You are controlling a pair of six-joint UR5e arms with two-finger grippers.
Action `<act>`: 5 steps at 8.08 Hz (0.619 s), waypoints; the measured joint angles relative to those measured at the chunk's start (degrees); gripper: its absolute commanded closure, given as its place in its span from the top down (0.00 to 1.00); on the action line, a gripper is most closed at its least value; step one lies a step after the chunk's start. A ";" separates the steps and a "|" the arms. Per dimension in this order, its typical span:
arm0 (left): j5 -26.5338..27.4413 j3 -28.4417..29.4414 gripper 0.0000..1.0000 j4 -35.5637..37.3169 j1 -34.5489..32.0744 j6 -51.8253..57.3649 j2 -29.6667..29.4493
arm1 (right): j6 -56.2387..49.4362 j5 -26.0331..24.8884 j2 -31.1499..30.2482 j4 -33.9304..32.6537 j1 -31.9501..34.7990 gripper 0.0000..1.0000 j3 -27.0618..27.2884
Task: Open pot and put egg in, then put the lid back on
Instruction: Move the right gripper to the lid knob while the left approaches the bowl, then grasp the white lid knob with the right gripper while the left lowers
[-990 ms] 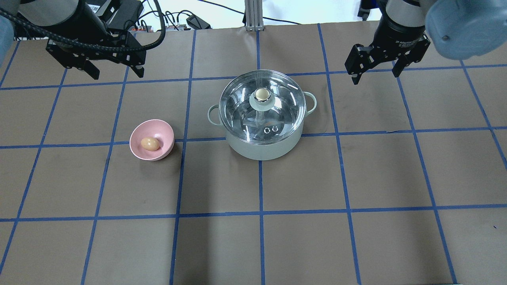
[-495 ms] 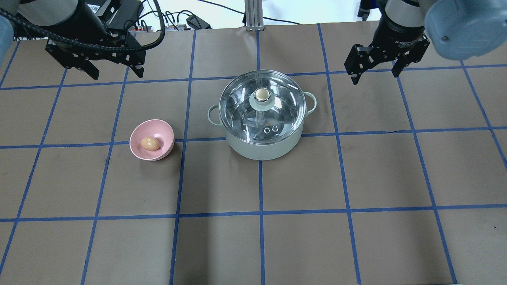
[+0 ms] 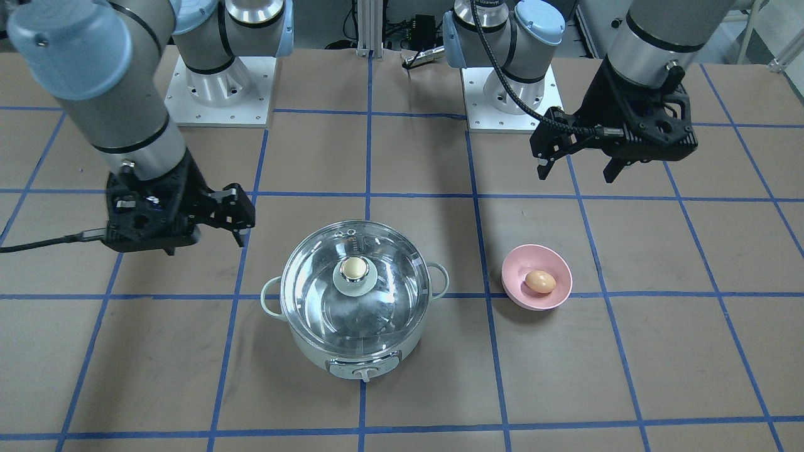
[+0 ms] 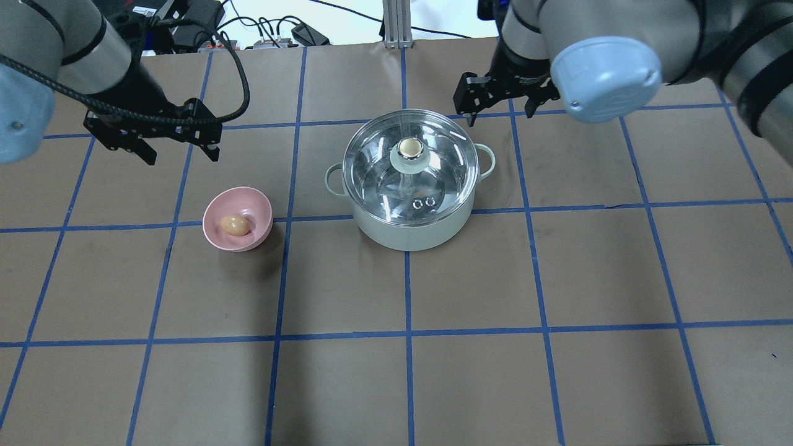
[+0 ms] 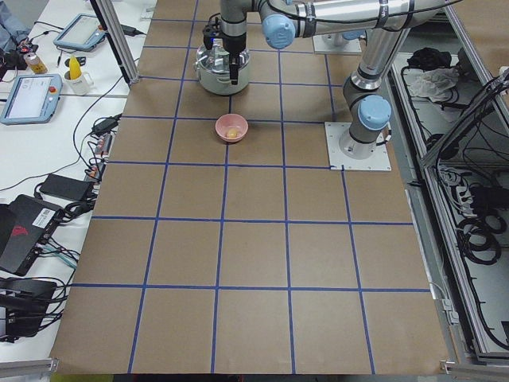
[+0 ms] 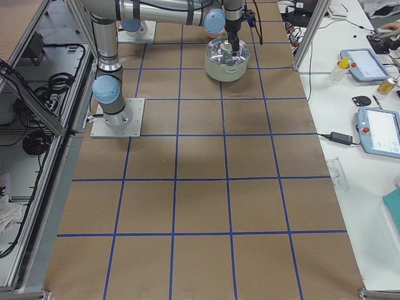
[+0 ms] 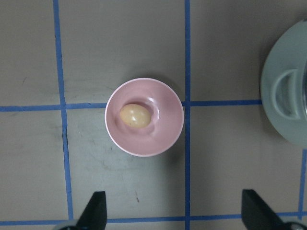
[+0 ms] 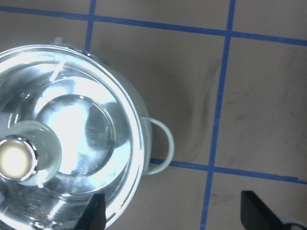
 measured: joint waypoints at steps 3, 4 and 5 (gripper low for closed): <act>0.14 -9.43 1.00 12.58 1.21 0.39 -3.97 | 3.77 0.03 3.89 -4.45 7.48 1.00 -0.49; 0.22 -11.64 1.00 16.71 1.27 0.39 -5.80 | 4.70 0.02 4.74 -4.77 9.17 1.00 -0.52; 0.27 -13.31 1.00 20.47 1.33 0.39 -7.65 | 5.45 0.01 5.58 -4.89 10.49 1.00 -0.54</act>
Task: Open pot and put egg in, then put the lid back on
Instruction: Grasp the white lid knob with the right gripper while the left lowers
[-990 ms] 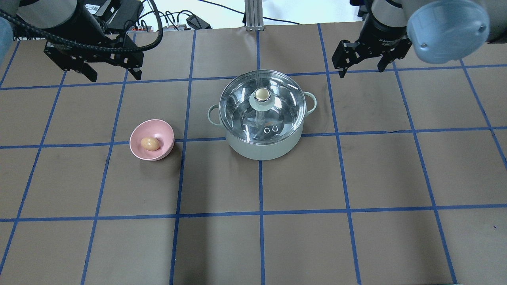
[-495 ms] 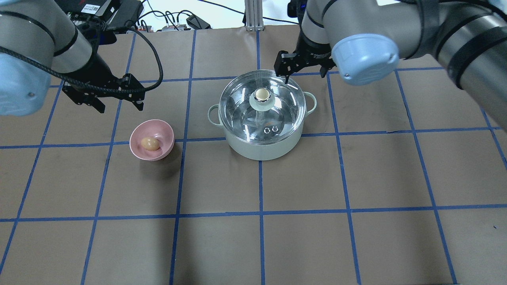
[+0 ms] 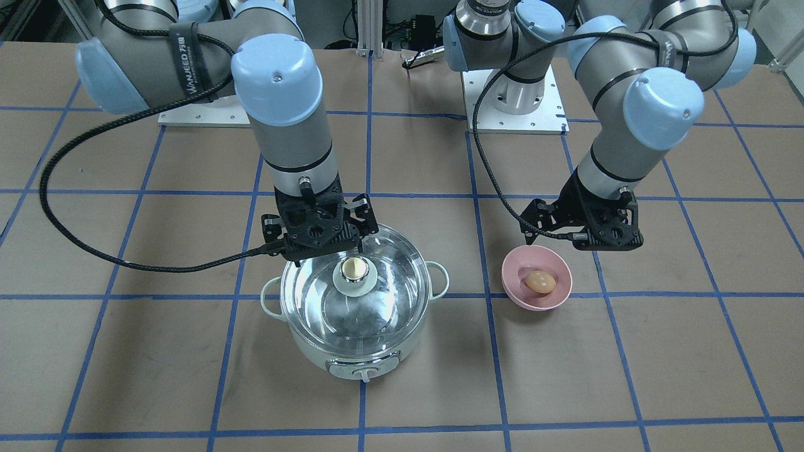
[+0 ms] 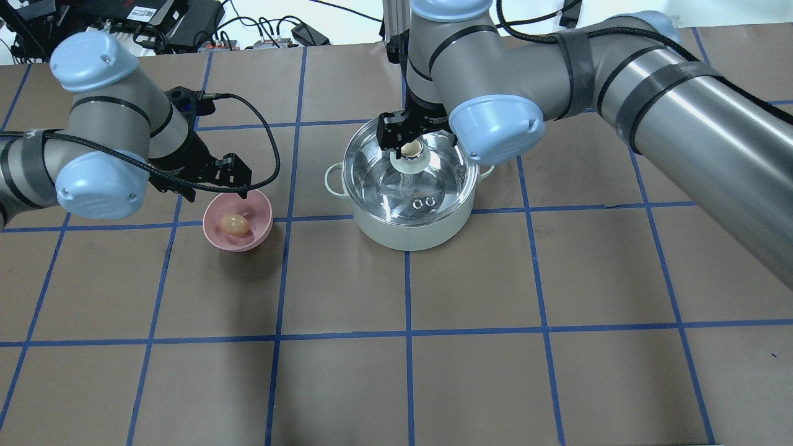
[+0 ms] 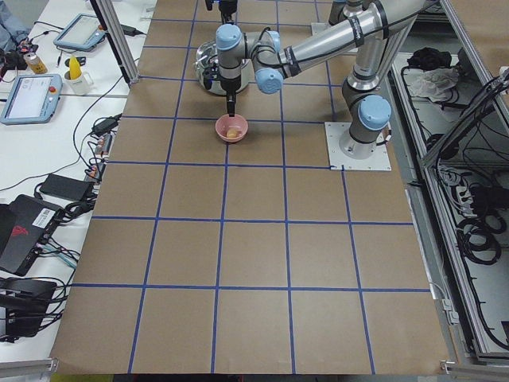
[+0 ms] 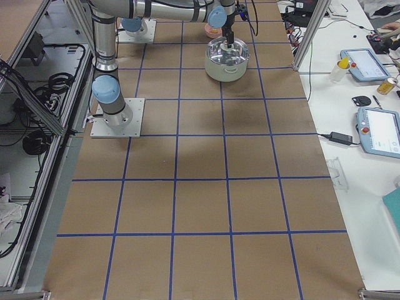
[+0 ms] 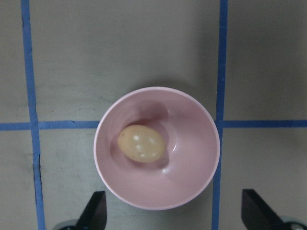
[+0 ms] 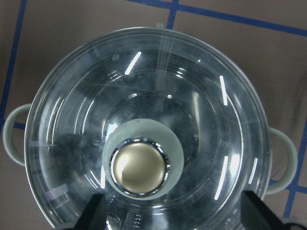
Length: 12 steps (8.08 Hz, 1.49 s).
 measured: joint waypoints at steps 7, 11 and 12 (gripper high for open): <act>0.14 -2.81 1.00 8.39 0.06 0.07 -6.93 | 0.40 0.21 3.15 -1.25 1.36 0.59 -0.55; 1.33 -3.00 1.00 6.93 0.06 0.93 -7.12 | -0.68 1.70 4.09 -0.83 1.36 0.00 -1.64; 1.39 -3.05 1.00 6.42 0.06 1.55 -7.30 | -0.74 1.73 4.04 -0.56 1.35 0.00 -1.96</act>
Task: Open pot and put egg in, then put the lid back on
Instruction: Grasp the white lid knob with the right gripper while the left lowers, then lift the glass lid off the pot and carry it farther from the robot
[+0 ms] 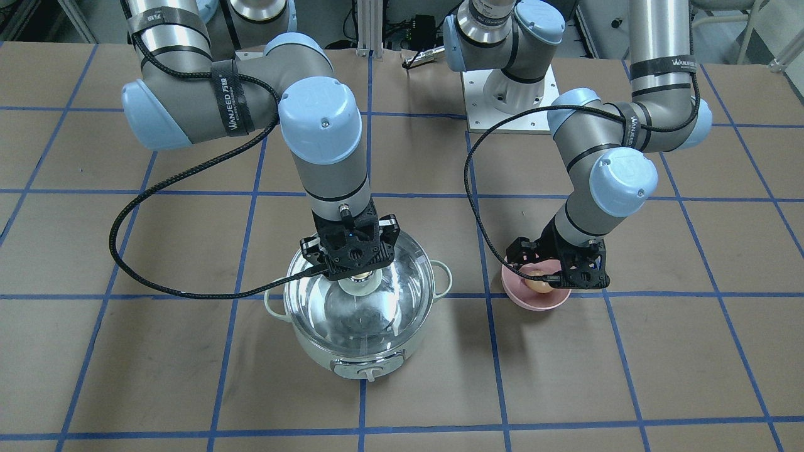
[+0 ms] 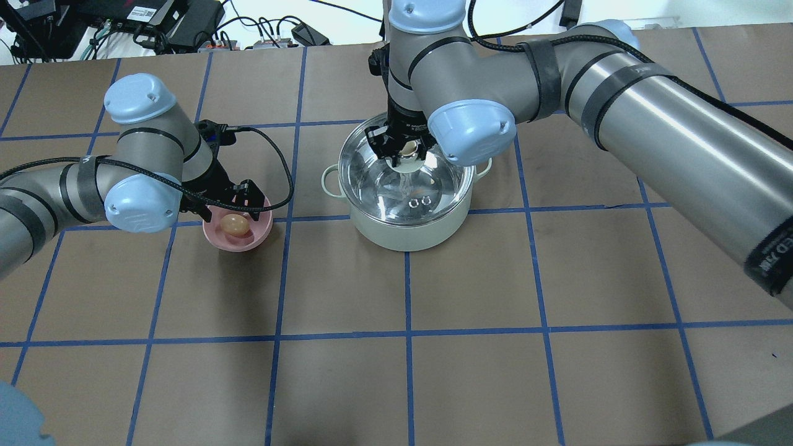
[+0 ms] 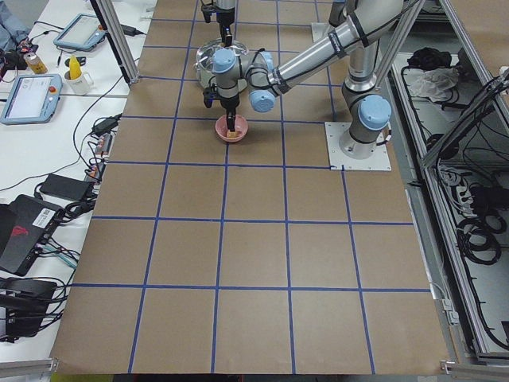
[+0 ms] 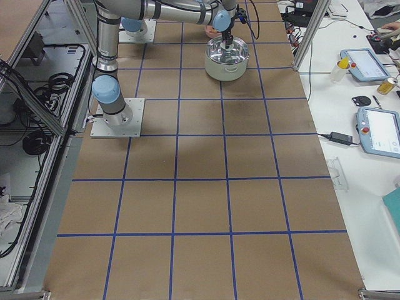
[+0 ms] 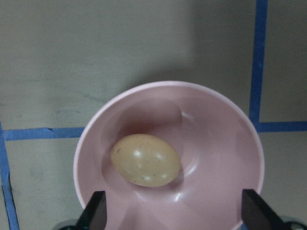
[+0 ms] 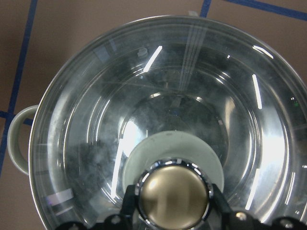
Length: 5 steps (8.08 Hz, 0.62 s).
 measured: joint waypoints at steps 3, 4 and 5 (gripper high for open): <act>-0.28 0.01 1.00 -1.36 0.00 0.68 -0.64 | -0.07 -0.08 -1.36 0.96 -0.50 0.00 -1.42; -0.35 0.03 1.00 -1.49 0.00 0.89 -0.80 | -0.20 -0.12 -2.78 1.61 -1.50 0.00 -1.84; -0.47 0.03 1.00 -1.65 0.00 1.25 -1.00 | -1.10 -0.14 -4.76 3.11 -3.82 0.00 -2.05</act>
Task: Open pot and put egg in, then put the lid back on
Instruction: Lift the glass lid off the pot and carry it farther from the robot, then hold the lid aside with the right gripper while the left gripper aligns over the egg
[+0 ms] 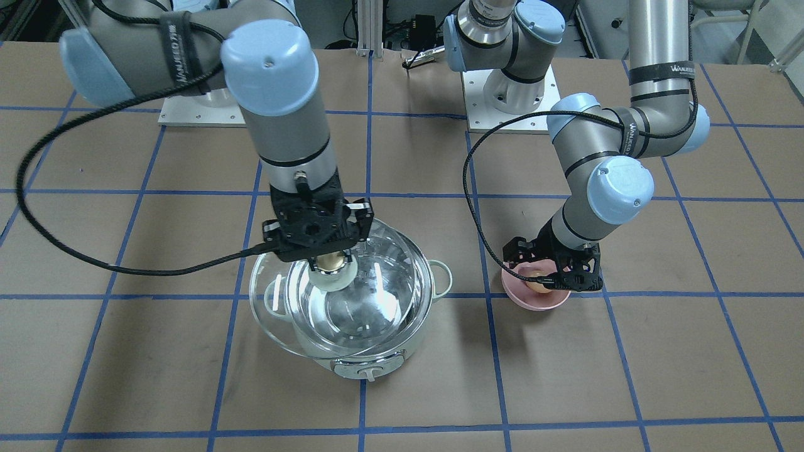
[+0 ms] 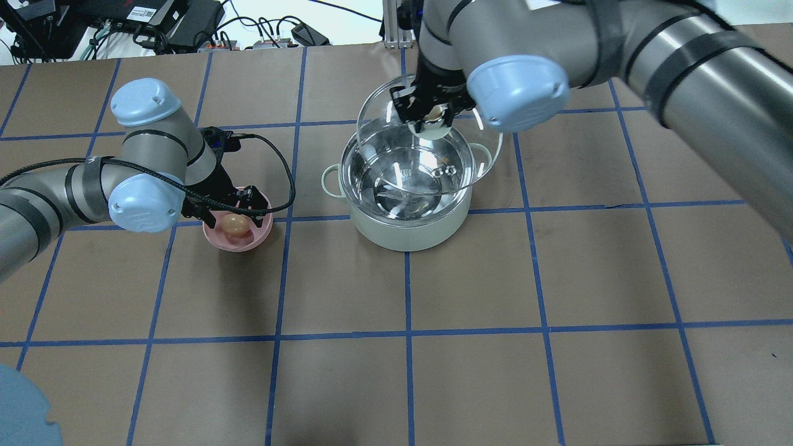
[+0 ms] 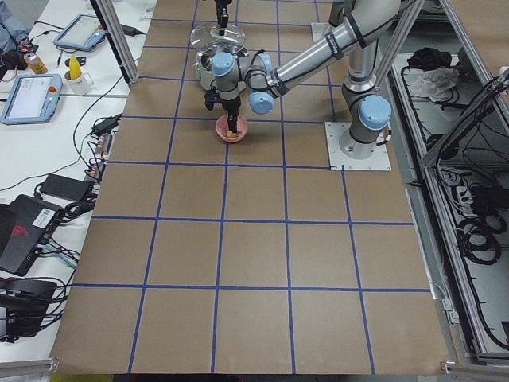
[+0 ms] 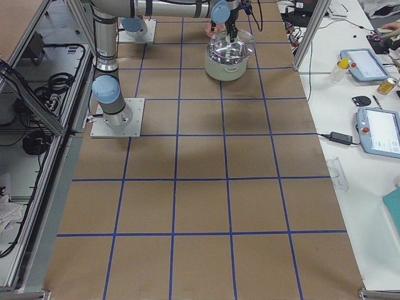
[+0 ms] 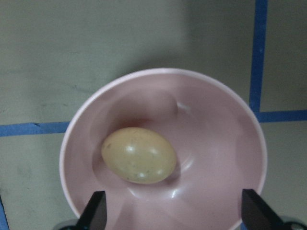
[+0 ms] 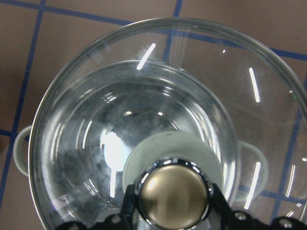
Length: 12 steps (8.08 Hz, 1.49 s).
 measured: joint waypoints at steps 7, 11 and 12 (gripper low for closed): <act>-0.36 0.02 1.00 0.70 0.00 -0.31 -0.03 | -21.42 -1.65 -8.79 12.44 -26.25 0.00 0.44; -1.34 -1.74 1.00 8.60 0.00 -2.57 0.07 | -21.61 -2.44 -8.85 12.83 -27.00 0.00 0.86; -1.96 -2.80 1.00 10.59 0.00 -2.93 0.03 | -21.79 -2.65 -8.76 12.87 -26.99 0.00 0.91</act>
